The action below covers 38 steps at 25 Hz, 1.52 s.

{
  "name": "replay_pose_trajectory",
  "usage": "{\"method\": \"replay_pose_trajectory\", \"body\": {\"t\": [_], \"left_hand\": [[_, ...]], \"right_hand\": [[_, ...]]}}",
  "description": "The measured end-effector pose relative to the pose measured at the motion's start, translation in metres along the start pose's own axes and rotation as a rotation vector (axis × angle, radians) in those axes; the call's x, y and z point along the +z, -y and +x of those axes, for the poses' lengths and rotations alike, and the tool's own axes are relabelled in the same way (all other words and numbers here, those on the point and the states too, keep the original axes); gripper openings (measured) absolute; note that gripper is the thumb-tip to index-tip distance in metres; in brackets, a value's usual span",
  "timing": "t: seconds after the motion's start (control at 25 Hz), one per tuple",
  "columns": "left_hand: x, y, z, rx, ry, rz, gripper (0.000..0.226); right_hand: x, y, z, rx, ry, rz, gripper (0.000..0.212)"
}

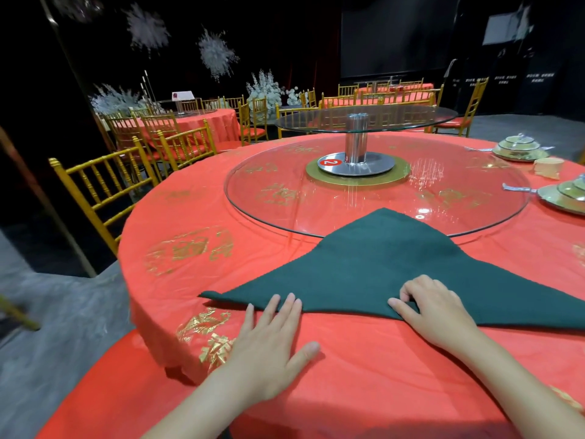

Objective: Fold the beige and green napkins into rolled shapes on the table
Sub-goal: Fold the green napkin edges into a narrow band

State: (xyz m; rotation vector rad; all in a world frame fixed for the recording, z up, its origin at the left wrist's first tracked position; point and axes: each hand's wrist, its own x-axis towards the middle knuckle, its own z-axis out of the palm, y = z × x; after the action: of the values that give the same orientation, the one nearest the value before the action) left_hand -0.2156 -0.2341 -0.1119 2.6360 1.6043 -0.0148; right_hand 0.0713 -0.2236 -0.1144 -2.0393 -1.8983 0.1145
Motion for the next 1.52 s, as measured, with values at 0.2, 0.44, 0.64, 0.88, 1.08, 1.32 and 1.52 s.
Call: {"method": "replay_pose_trajectory", "body": {"t": [0.2, 0.44, 0.64, 0.88, 1.08, 1.32, 1.52], "left_hand": [[-0.003, 0.03, 0.006, -0.083, 0.094, 0.005, 0.101], [-0.007, 0.061, -0.003, -0.13, 0.119, -0.041, 0.086], [-0.008, 0.073, -0.006, -0.176, 0.132, -0.073, 0.083], [-0.018, 0.031, 0.013, -0.101, 0.051, 0.057, 0.12], [-0.014, -0.066, 0.053, 0.326, -0.069, 0.003, 0.052], [-0.006, -0.08, 0.082, 0.367, -0.301, 0.034, 0.035], [-0.006, -0.07, 0.087, 0.147, -0.262, -0.166, 0.039]], "right_hand": [[0.001, 0.0, 0.0, -0.009, 0.002, 0.002, 0.026], [-0.001, -0.001, -0.001, -0.009, 0.003, 0.013, 0.026], [-0.002, -0.001, -0.001, -0.021, 0.011, 0.016, 0.025], [-0.017, -0.018, -0.003, -0.079, 0.074, 0.015, 0.027], [-0.016, -0.017, 0.004, -0.101, 0.039, 0.024, 0.02], [-0.016, -0.033, -0.011, -0.219, -0.065, 0.044, 0.015], [-0.026, -0.046, -0.015, -0.092, -0.015, 0.061, 0.021]]}}
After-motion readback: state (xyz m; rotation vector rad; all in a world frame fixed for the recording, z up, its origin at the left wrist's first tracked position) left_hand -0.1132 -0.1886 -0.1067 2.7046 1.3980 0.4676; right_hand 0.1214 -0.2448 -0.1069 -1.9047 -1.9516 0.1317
